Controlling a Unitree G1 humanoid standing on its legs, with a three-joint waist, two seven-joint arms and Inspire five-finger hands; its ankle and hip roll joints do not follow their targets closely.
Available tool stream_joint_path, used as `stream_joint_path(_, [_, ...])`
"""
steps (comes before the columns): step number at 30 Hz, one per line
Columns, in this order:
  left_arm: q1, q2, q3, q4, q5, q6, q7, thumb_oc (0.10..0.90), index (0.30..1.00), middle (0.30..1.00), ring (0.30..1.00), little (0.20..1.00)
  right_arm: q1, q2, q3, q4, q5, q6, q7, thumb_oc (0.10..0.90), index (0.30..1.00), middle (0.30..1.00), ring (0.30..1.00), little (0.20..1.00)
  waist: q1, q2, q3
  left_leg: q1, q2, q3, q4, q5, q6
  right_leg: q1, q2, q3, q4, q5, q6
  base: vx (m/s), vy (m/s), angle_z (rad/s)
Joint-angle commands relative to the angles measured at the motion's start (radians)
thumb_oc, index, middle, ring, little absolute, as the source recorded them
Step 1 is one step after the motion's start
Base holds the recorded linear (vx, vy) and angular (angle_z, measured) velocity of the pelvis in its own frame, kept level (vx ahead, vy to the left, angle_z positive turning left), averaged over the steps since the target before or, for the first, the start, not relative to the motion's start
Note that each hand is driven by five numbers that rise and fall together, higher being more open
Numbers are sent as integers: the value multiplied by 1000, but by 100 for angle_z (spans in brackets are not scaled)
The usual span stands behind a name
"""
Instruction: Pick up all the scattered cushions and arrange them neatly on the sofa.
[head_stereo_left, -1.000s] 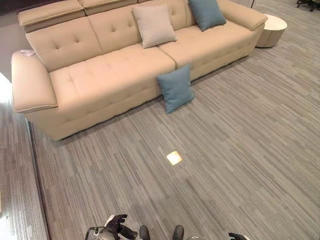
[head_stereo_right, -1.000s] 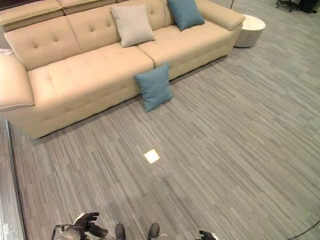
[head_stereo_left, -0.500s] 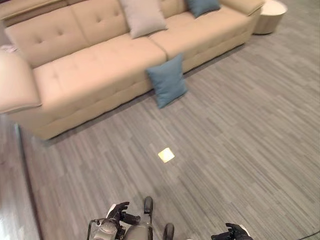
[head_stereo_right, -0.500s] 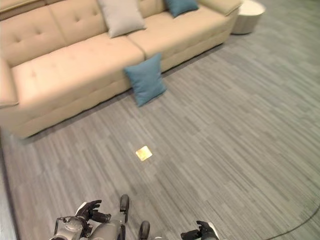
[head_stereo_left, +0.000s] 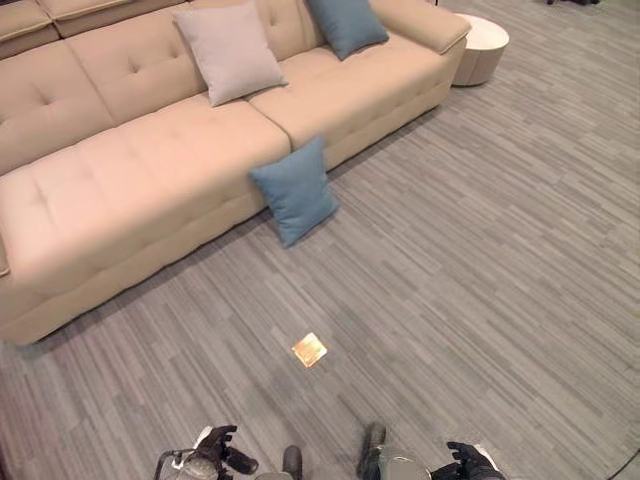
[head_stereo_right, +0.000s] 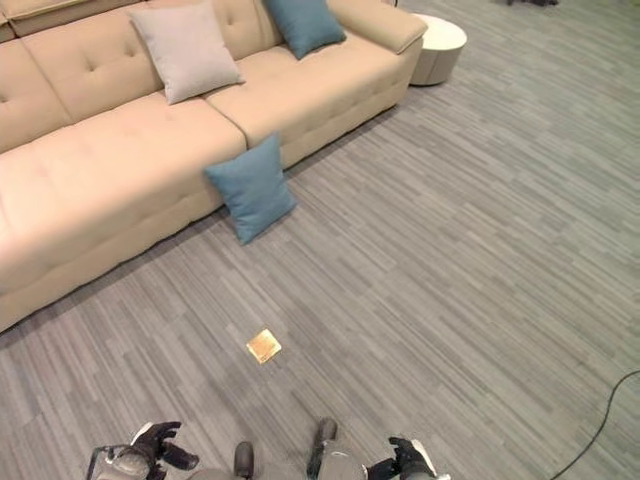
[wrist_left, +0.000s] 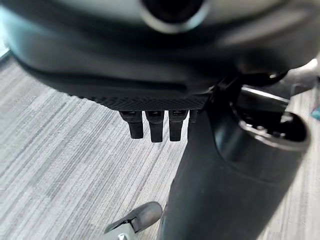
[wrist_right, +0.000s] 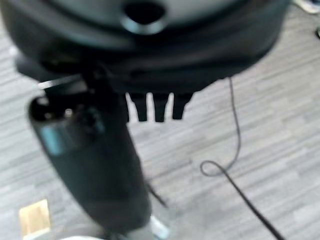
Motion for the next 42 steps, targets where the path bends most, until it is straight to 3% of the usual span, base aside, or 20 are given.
stream_joint_path(1, [-6,-3,13,-16,8,-27,10,800,900,900,900,900,-9,-14,-9,13,-9,-3,-7,800,900,900,900,900,-15,1,-9,41,-20,-51,76,-152,-45,67,36,27,-91,66,6,323,-174,14])
stream_joint_path(4, [4,-16,6,-2,28,-28,7,800,900,900,900,900,7,-15,-11,19,-7,-8,-6,800,900,900,900,900,-28,-1,-26,70,-9,-62,81,-172,-57,91,47,35,-93,79,-13,300,-224,32])
stream_joint_path(5, [10,-24,2,5,29,-32,-4,800,900,900,900,900,11,-18,-13,32,2,-16,-3,800,900,900,900,900,-25,10,-28,10,40,-45,251,-82,-118,161,79,19,-132,66,-48,202,-268,38])
stream_joint_path(6, [9,-23,3,5,29,-32,-4,800,900,900,900,900,10,-17,-13,32,2,-16,-3,800,900,900,900,900,-28,7,-31,5,36,-47,250,-78,-118,157,75,17,-133,67,-48,236,-380,51])
stream_joint_path(8, [-3,-22,2,-13,2,-42,-11,800,900,900,900,900,1,-28,-24,26,21,-22,-5,800,900,900,900,900,-5,-11,17,-166,91,-22,584,55,-145,239,89,7,-166,41,-101,120,-355,35])
stream_joint_path(11, [-5,-23,-6,-27,-6,-43,-7,800,900,900,900,900,2,-37,-29,28,34,-19,-8,800,900,900,900,900,10,-21,37,-266,111,24,674,47,-133,298,100,8,-195,15,-119,188,-208,-15])
stream_joint_path(13, [-4,-26,-9,-26,-4,-42,-5,800,900,900,900,900,1,-38,-28,26,38,-18,-7,800,900,900,900,900,15,-21,38,-298,98,37,648,29,-126,315,105,13,-201,7,-116,277,-109,-11])
stream_joint_path(16, [-3,-35,-22,-26,12,-33,0,800,900,900,900,900,7,-39,-18,24,44,-22,-17,800,900,900,900,900,24,-16,31,-337,52,69,473,7,-111,358,121,21,-217,-31,-102,291,-27,-2])
stream_joint_path(17, [6,-37,-23,-30,21,-30,-1,800,900,900,900,900,17,-41,-12,23,39,-22,-20,800,900,900,900,900,37,-1,19,-349,23,86,289,48,-103,394,151,34,-222,-58,-93,364,-11,8])
stream_joint_path(20, [12,-35,-19,-33,22,-32,-3,800,900,900,900,900,20,-40,-10,21,36,-24,-19,800,900,900,900,900,53,13,13,-358,-2,99,135,126,-115,436,187,59,-218,-94,-91,372,-16,-1])
stream_joint_path(25, [46,-24,13,-16,24,-20,-12,800,900,900,900,900,38,-23,-4,21,15,-23,-10,800,900,900,900,900,76,6,-37,-325,-20,112,64,156,-79,489,216,95,-155,-165,-94,415,28,-36])
stream_joint_path(27, [51,-14,27,-13,24,-18,-14,800,900,900,900,900,42,-15,-5,17,4,-27,-3,800,900,900,900,900,103,-31,-64,-314,-35,101,123,99,-50,486,189,104,-49,-172,-57,348,60,-43])
stream_joint_path(28, [51,-14,27,-13,24,-18,-14,800,900,900,900,900,42,-15,-5,17,4,-27,-3,800,900,900,900,900,104,-31,-64,-314,-35,102,123,99,-50,486,189,104,-49,-172,-57,437,136,-24])
stream_joint_path(29, [47,-3,27,-23,19,-16,-16,800,900,900,900,900,38,-12,-5,8,-5,-27,3,800,900,900,900,900,102,-44,-60,-274,-55,92,140,47,-15,417,140,94,150,-88,10,185,91,11])
stream_joint_path(30, [47,-3,27,-23,19,-16,-16,800,900,900,900,900,38,-13,-5,8,-5,-27,3,800,900,900,900,900,103,-43,-63,-277,-53,92,139,49,-16,413,143,95,148,-85,9,268,147,19])
stream_joint_path(32, [35,5,25,-40,9,-14,-7,800,900,900,900,900,28,-18,-4,-14,-5,-24,4,800,900,900,900,900,80,-32,-36,-243,-63,63,161,13,20,314,109,122,364,60,49,216,111,26])
stream_joint_path(33, [30,11,21,-40,4,-14,-5,800,900,900,900,900,21,-19,-12,-19,-1,-24,5,800,900,900,900,900,59,-9,-20,-201,-62,35,163,-11,36,236,102,130,482,68,45,212,75,39])
stream_joint_path(37, [23,5,16,-39,-8,-20,-3,800,900,900,900,900,17,-22,-12,-25,5,-29,4,800,900,900,900,900,27,21,-12,-123,-62,-22,127,-22,26,142,106,121,425,1,-1,325,5,64])
stream_joint_path(39, [18,0,11,-38,-5,-24,-4,800,900,900,900,900,14,-22,-8,-25,7,-29,5,800,900,900,900,900,14,20,-11,-86,-72,-52,112,-38,16,118,105,119,281,-32,-25,299,-81,54])
stream_joint_path(42, [12,-10,8,-24,3,-31,-2,800,900,900,900,900,8,-24,3,-24,7,-25,8,800,900,900,900,900,-22,7,-1,-11,-102,-112,92,-80,1,81,134,192,-7,23,-20,389,-111,52])
